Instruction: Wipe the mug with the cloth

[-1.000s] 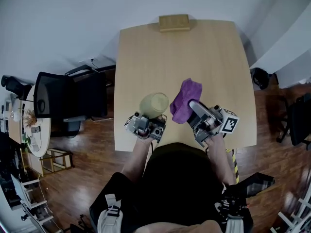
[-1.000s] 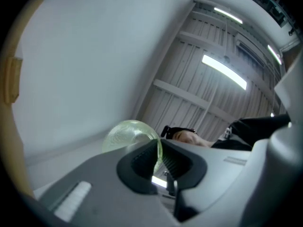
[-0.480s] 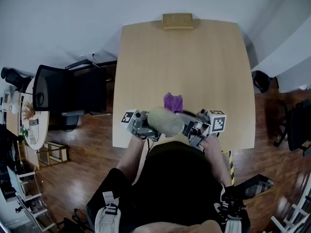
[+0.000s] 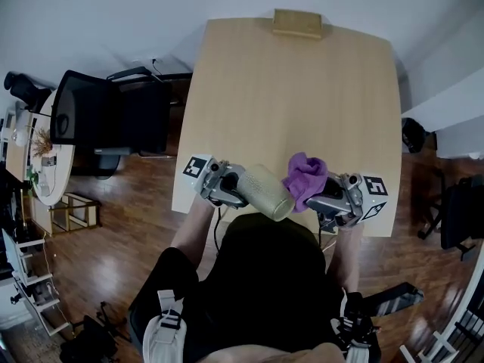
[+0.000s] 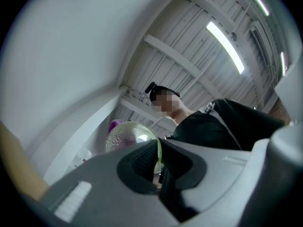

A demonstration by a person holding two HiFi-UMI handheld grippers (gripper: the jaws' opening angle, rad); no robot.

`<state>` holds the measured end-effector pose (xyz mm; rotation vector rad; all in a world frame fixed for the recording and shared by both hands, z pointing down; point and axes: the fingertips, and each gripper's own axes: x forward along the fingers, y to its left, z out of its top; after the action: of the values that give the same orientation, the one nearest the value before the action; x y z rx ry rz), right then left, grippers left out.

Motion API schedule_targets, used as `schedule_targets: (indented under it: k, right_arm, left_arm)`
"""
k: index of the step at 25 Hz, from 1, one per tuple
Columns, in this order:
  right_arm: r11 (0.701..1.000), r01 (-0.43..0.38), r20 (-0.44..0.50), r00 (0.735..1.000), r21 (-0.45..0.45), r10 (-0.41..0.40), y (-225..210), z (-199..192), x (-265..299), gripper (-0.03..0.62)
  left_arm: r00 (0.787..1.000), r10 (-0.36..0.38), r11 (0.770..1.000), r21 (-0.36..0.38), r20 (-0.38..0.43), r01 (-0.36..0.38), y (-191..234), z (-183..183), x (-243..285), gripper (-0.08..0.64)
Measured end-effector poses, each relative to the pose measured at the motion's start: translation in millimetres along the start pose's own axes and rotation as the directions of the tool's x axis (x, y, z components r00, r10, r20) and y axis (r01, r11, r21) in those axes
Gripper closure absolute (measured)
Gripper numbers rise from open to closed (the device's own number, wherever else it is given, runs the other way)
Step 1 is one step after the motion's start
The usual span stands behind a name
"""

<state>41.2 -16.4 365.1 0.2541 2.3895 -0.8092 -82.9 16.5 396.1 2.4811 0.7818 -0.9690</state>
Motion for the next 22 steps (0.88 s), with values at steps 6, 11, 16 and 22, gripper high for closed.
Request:
schedule_targets:
  k: [6,11,16,22]
  right_arm:
    - [0.993,0.038,-0.04,0.999,0.112,-0.033,-27,-31,2,0.532]
    - [0.945,0.315,-0.157,0.941,0.085,-0.3,-83,-56,-14,0.532]
    - [0.911,0.409,-0.132,0.902,-0.049,-0.412,-77,-24,-46,0.532]
    - [0.957,0.209,-0.268,0.928,-0.199,-0.259,-21,-22,-39,0.532]
  left_arm:
    - [0.992,-0.106,0.993,-0.068,-0.071,0.101,-12,-20,17,0.52]
    - [0.973,-0.059,0.992,-0.118,-0.224,0.033,-2,-51,20,0.517]
    - [0.927,0.114,0.987,-0.063,-0.358,-0.146,17,-62,1,0.518]
    - [0.899,0.183,0.975,-0.047,-0.397,-0.219,23,-52,-2,0.518]
